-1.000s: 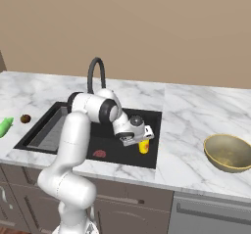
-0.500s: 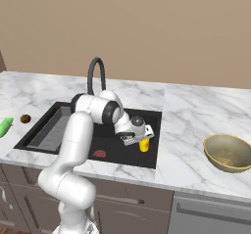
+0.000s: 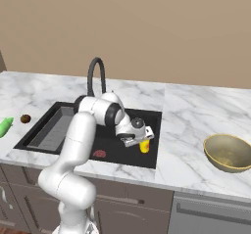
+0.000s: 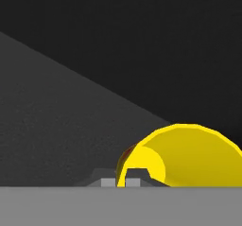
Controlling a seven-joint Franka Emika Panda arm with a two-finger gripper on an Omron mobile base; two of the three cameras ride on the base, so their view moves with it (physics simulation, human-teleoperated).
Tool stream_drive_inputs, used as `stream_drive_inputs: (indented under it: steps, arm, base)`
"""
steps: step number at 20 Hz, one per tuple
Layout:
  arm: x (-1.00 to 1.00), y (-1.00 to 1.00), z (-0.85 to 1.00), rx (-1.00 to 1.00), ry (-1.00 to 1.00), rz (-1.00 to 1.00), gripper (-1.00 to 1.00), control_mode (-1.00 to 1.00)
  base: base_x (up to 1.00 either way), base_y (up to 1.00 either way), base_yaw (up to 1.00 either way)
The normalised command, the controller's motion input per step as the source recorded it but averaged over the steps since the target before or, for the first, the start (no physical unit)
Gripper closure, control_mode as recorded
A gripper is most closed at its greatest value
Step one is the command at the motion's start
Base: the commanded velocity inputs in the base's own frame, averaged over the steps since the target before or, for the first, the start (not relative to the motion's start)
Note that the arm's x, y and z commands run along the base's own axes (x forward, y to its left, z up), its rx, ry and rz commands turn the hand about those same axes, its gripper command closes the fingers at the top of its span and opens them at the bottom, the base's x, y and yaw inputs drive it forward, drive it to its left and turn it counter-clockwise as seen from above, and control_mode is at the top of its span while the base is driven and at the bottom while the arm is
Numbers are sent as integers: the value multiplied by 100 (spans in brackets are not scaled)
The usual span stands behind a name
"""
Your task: Remove the corn and apple from the sink. Then move the bowl and cup from the counter to the sink for washing.
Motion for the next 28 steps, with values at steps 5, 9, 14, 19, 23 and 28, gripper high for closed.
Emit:
stream_drive_inputs:
  steps: [5,9,14,19,23,28]
  arm:
    - [6,0,-17,-4,0,0,100,-100]
    - [6,-2,-15,-1,0,0,100,-100]
    - [9,-3,-13,0,0,0,100,-100]
    - [11,-1,-13,0,0,0,100,-100]
    - [9,-3,-14,0,0,0,100,-100]
    - [5,-4,-13,0,0,0,-100,-100]
  base:
    - [0,0,0]
    - [0,0,0]
    - [0,0,0]
    - [0,0,0]
    - [0,0,0]
    - [0,0,0]
